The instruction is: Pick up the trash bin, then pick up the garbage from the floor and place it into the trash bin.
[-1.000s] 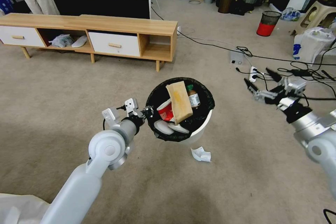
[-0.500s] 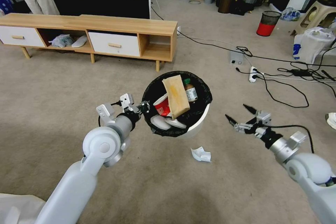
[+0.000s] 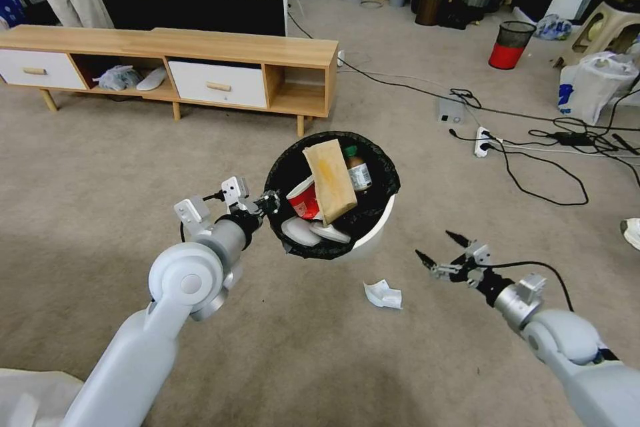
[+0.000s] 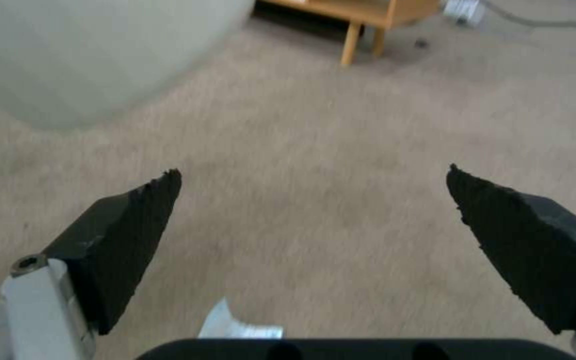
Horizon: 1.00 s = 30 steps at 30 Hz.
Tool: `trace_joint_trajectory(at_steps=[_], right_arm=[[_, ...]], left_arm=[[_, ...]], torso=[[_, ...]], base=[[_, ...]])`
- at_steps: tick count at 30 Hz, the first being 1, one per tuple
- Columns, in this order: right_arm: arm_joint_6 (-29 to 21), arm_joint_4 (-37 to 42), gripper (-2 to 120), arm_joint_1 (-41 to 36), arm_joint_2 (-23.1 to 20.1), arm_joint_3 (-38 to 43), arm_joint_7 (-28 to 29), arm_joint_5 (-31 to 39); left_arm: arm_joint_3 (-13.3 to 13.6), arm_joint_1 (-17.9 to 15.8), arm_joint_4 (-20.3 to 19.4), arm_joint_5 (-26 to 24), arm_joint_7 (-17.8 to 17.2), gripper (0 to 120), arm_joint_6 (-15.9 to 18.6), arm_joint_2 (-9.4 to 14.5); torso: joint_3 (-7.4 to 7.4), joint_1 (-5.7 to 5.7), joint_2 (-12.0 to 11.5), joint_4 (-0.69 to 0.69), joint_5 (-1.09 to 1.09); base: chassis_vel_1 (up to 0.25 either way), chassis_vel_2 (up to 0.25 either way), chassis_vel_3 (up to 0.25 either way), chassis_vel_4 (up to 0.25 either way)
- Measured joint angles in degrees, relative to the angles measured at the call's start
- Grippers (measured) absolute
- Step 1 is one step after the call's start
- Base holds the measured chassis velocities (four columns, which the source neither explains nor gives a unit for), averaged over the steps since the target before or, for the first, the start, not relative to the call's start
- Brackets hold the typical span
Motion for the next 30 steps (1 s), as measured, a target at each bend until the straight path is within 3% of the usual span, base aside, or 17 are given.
trace_joint_trajectory(at_steps=[8,18,30], right_arm=[[1.5,-6.9,100,3.5,-0.4,-6.6,-5.7,-0.2],[3.2,-15.5,100,9.8,2.9,-12.0,-12.0,-2.4],[3.3,-21.1,100,13.7,5.4,-14.8,-14.6,-4.4]], left_arm=[[0.0,0.3,-0.2,0.0,0.3,3,0.0,0.2],[-0.1,0.3,0.5,0.1,1.3,3,-0.1,-0.1],[0.2,0.7,1.0,1.1,1.9,3,-0.2,-1.0]], torso=[[0.00,0.00,0.0,0.00,0.00],[0.00,0.00,0.0,0.00,0.01],[0.00,0.00,0.0,0.00,-0.01]], base=[[0.000,0.000,0.000,0.000],[0.000,0.000,0.000,0.000],[0.000,0.000,0.000,0.000]])
